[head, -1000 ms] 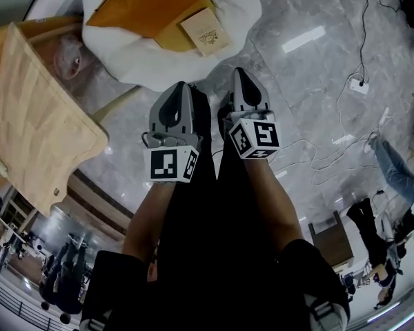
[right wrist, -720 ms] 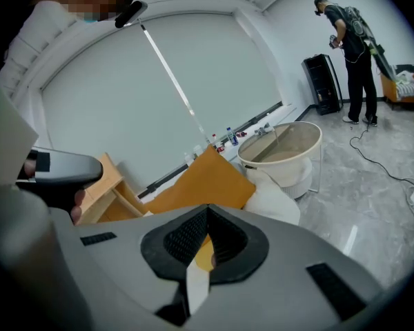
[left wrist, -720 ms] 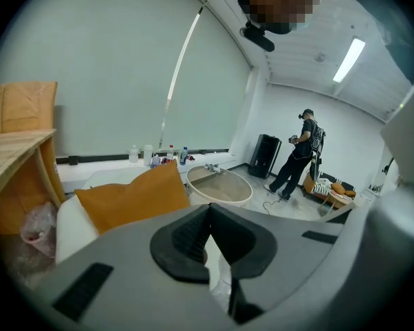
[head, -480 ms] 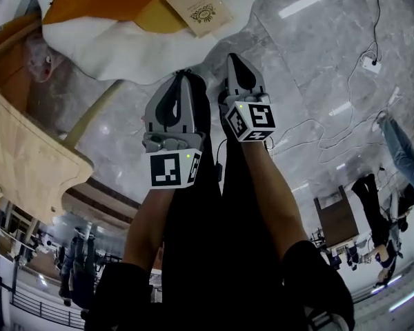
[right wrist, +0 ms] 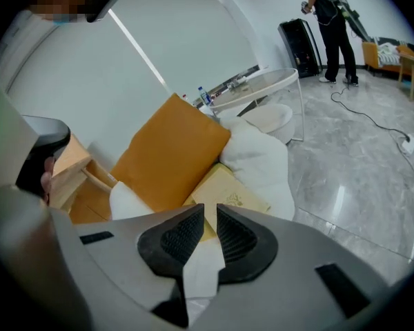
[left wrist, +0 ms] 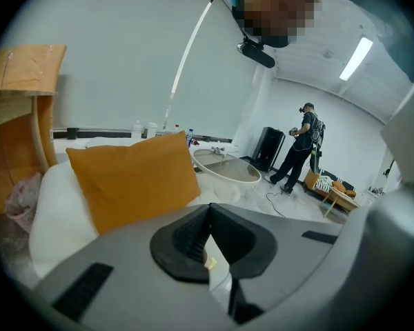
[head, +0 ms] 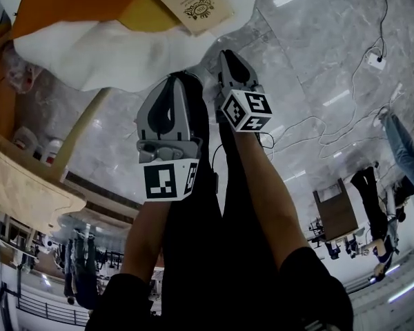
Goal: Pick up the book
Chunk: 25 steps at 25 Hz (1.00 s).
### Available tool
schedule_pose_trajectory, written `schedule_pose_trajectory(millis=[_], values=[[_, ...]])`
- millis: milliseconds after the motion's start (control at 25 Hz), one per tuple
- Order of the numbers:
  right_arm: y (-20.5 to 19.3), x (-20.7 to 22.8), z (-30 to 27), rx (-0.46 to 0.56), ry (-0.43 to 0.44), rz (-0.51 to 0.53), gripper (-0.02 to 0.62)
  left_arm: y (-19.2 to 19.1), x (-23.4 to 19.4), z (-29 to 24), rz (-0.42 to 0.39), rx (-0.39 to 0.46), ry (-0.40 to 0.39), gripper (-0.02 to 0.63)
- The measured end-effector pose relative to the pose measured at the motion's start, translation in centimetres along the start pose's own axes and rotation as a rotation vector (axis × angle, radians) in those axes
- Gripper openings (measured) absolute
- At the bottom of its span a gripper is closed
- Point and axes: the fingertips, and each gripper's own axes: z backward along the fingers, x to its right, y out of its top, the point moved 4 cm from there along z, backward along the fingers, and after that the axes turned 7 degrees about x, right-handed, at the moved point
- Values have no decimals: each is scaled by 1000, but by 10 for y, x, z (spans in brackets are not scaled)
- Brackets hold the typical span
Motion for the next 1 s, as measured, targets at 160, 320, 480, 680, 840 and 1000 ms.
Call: schedule_pose_trajectory(millis=[160,320,480,680,840,1000], values=[[-28,24,-29,-36,-11,-50,59,-14,-7,-12,8,-4,-19,8],[-59,43,-57,-72,-9,-140,88,-31,-18,-28,24,-15,-22,8],[-81,60,-75,-84,14,-254,115,-49,-28,-41,32,-36,-20,8],[-93,79,-91,-68,44,-384,158,-59,-36,-49,34,-56,-26,8],[-106,91,-101,-74,58,-484,160,-64,-38,-54,28,-74,-41,8],[-116,99,-109,-79,52,-480,160,-76,-42,-65,36,-95,-63,8]])
